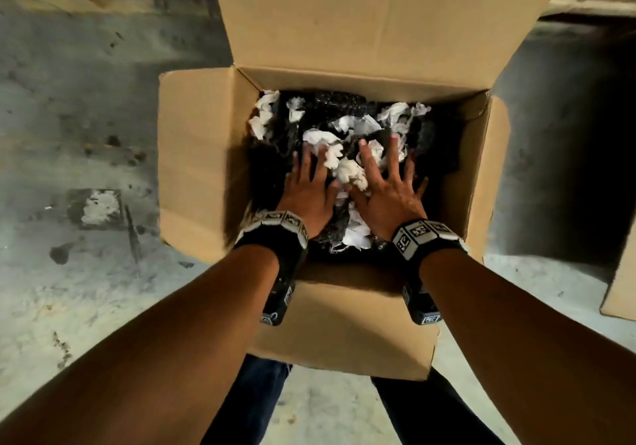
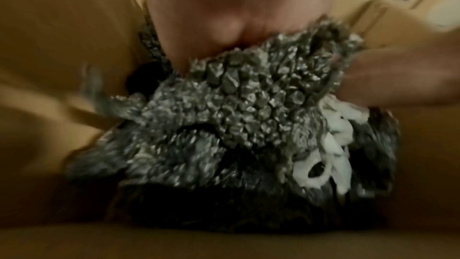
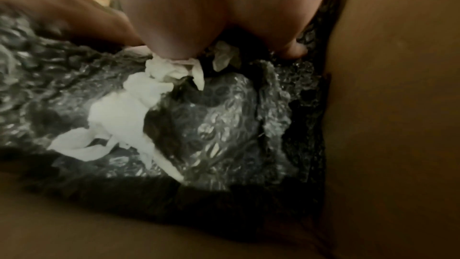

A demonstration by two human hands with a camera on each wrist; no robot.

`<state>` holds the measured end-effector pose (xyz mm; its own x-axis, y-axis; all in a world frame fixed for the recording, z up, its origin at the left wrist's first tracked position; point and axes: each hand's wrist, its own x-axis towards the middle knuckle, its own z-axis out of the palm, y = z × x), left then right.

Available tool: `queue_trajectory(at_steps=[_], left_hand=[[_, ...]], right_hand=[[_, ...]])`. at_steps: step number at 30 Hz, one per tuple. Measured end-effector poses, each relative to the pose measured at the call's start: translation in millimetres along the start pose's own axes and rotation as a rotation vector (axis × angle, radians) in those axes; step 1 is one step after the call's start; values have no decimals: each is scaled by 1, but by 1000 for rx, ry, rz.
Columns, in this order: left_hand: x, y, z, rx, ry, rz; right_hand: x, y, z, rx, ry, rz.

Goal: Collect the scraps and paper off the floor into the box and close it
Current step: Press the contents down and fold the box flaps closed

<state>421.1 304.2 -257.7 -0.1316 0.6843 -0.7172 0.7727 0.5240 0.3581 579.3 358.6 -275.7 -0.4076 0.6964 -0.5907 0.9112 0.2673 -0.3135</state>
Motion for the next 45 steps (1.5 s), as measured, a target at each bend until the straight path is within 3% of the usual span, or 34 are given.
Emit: queue_trajectory(at_steps=[4,11,16,20,24,28,32,34,36,38,42,45], left_hand=[[12,-8,5,-64,-218,-227],[-42,-8,-33,-103,-79,-94],[-72,27,-57,-28,38,-72],[-75,79,-50,10,125,29],[-68,134,-20,124,152,228],[-60,169,22,258,75,396],[-57,177,49,327,41,370],[-58,177,50,342,39,348],[-61,177,46,336,3,345],[-64,178,39,338,-39,339],[-74,180,24,373,-115,319],[-86,171,12,288,-109,283]], right_hand=[[10,7,10,18,-110,4],[-25,0,-48,136,-147,-45],[-77,5,-101,172,-60,-35],[-100,36,-121,322,233,-57],[-99,85,-106,514,428,153],[-83,140,-67,628,277,499],[-73,167,-32,875,79,624],[-75,171,-30,1038,125,630],[-86,178,-38,1049,219,653],[-111,184,-62,948,301,640],[-175,169,-130,822,413,443],[-204,128,-164,905,339,225]])
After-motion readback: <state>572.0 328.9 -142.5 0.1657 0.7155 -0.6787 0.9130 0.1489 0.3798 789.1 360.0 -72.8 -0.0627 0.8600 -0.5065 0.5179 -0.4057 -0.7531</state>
